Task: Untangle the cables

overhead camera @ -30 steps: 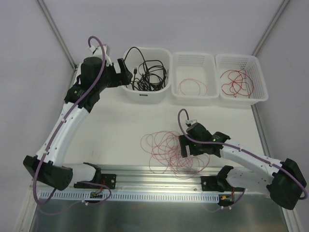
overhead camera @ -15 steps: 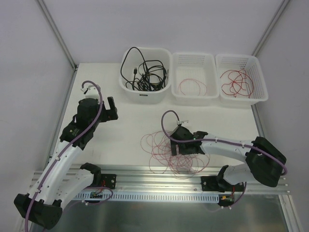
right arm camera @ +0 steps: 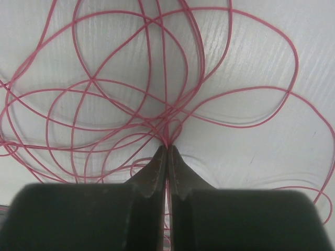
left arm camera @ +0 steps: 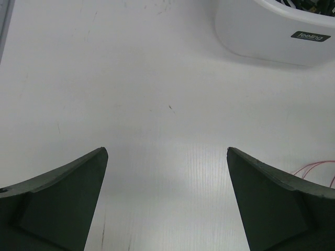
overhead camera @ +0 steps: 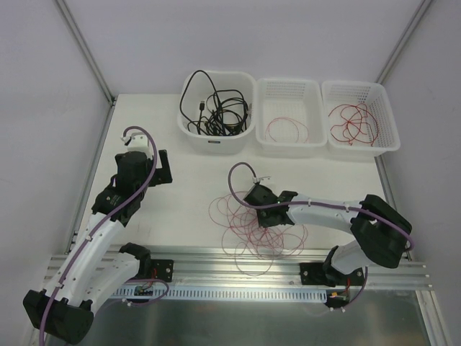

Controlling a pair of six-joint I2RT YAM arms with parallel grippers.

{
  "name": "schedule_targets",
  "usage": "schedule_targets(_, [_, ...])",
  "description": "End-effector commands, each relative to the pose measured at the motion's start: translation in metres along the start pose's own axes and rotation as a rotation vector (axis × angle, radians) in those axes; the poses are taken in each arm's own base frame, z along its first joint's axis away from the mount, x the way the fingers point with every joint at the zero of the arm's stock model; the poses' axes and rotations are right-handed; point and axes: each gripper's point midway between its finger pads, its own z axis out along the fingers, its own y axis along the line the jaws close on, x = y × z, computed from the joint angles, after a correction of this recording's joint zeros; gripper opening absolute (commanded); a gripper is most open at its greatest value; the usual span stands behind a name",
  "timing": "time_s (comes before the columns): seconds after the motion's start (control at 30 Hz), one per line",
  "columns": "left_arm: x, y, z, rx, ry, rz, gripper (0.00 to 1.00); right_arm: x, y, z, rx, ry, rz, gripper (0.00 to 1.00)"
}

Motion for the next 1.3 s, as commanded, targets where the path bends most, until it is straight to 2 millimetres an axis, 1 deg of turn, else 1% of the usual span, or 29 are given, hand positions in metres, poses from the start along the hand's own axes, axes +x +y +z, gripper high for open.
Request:
schedule_targets(0.0, [-0.009,0.01,0.0,-0.039,-0.046,0.01,0.99,0.0,0.014,0.001,-0.052,0.012,-0.032,0.01])
schedule_targets(0.07, [-0.008,0.011,0.001,-0.041,-0.045,0.012,0.99,-0.015,0.012,-0.009,-0.051,-0.033,-0.061,0.01])
schedule_targets(0.1, [-0.008,0.01,0.0,-0.039,-0.046,0.011,0.99,-0.021,0.002,-0.013,-0.014,-0.049,-0.067,0.01])
schedule_targets(0.13, [-0.007,0.011,0.001,-0.041,-0.045,0.011,0.99,-0.03,0.0,-0.022,-0.015,-0.075,-0.073,0.01])
schedule_targets(0.17, [-0.006,0.011,0.001,-0.04,-0.043,0.01,0.99,-0.045,0.001,-0.033,-0.022,-0.115,-0.07,0.01])
schedule_targets(0.2, [-0.007,0.01,0.001,-0.038,-0.044,0.009,0.99,-0.055,-0.01,-0.04,0.002,-0.136,-0.084,0.01])
schedule_targets(0.27, [-0.007,0.011,0.001,-0.039,-0.046,0.01,0.99,-0.085,-0.012,-0.07,-0.034,-0.23,-0.06,0.01])
schedule_targets(0.3, [-0.007,0.011,0.0,-0.04,-0.049,0.008,0.99,-0.096,-0.022,-0.08,-0.024,-0.257,-0.069,0.01])
schedule_targets(0.33, [-0.008,0.011,-0.001,-0.038,-0.051,0.008,0.99,-0.107,-0.025,-0.092,-0.035,-0.291,-0.064,0.01])
schedule_targets(0.37, [-0.008,0.011,-0.001,-0.039,-0.053,0.008,0.99,-0.126,-0.026,-0.117,-0.069,-0.363,-0.045,0.01])
schedule_targets(0.4, [-0.008,0.012,-0.001,-0.04,-0.055,0.007,0.99,-0.136,-0.036,-0.129,-0.065,-0.39,-0.026,0.01])
schedule_targets(0.43, [-0.009,0.012,-0.002,-0.041,-0.058,0.008,0.99,-0.145,-0.041,-0.14,-0.07,-0.42,-0.043,0.01])
schedule_targets(0.47, [-0.009,0.012,-0.002,-0.04,-0.058,0.008,0.99,-0.154,-0.046,-0.158,-0.085,-0.467,-0.031,0.01])
schedule_targets(0.5, [-0.009,0.012,-0.002,-0.039,-0.06,0.007,0.99,-0.169,-0.052,-0.177,-0.094,-0.513,-0.01,0.01])
schedule_targets(0.6, [-0.009,0.011,-0.003,-0.035,-0.063,0.004,0.99,-0.188,-0.068,-0.209,-0.096,-0.588,-0.006,0.01])
schedule_targets(0.63, [-0.008,0.012,-0.002,-0.037,-0.062,0.008,0.99,-0.2,-0.071,-0.229,-0.1,-0.635,-0.016,0.01])
schedule_targets(0.77, [-0.009,0.012,-0.003,-0.035,-0.064,0.005,0.99,-0.228,-0.088,-0.262,-0.077,-0.743,-0.001,0.01])
schedule_targets(0.8, [-0.009,0.011,-0.004,-0.031,-0.066,0.005,0.99,-0.238,-0.095,-0.263,-0.066,-0.751,0.014,0.01])
schedule_targets(0.83, [-0.009,0.011,-0.003,-0.03,-0.063,0.004,0.99,-0.251,-0.099,-0.28,-0.072,-0.792,0.032,0.01])
schedule_targets(0.9, [-0.008,0.011,-0.003,-0.032,-0.062,0.005,0.99,-0.268,-0.108,-0.29,-0.084,-0.822,0.056,0.01])
schedule_targets(0.93, [-0.008,0.011,-0.003,-0.032,-0.063,0.003,0.99,-0.278,-0.108,-0.295,-0.093,-0.837,0.061,0.01])
schedule_targets(0.97, [-0.008,0.011,-0.004,-0.033,-0.065,0.003,0.99,-0.292,-0.116,-0.317,-0.094,-0.896,0.084,0.01])
schedule_targets(1.0, [-0.008,0.011,-0.004,-0.033,-0.065,0.002,0.99,-0.3,-0.116,-0.328,-0.107,-0.921,0.084,0.01])
schedule_targets(1.03, [-0.008,0.012,-0.004,-0.035,-0.065,0.003,0.99,-0.311,-0.116,-0.325,-0.105,-0.918,0.088,0.01])
schedule_targets(1.07, [-0.007,0.012,-0.003,-0.033,-0.064,0.002,0.99,-0.323,-0.119,-0.352,-0.115,-0.984,0.097,0.01])
schedule_targets(1.13, [-0.007,0.01,-0.003,-0.028,-0.061,0.003,0.99,-0.341,-0.129,-0.36,-0.094,-1.02,0.117,0.01])
schedule_targets(1.17, [-0.006,0.01,-0.002,-0.029,-0.057,0.003,0.99,-0.359,-0.135,-0.368,-0.084,-1.066,0.133,0.01])
schedule_targets(1.23, [-0.006,0.01,-0.002,-0.026,-0.056,0.003,0.99,-0.376,-0.141,-0.372,-0.077,-1.104,0.145,0.01])
schedule_targets(1.27, [-0.006,0.011,-0.002,-0.03,-0.057,0.004,0.99,-0.394,-0.146,-0.364,-0.079,-1.122,0.147,0.01])
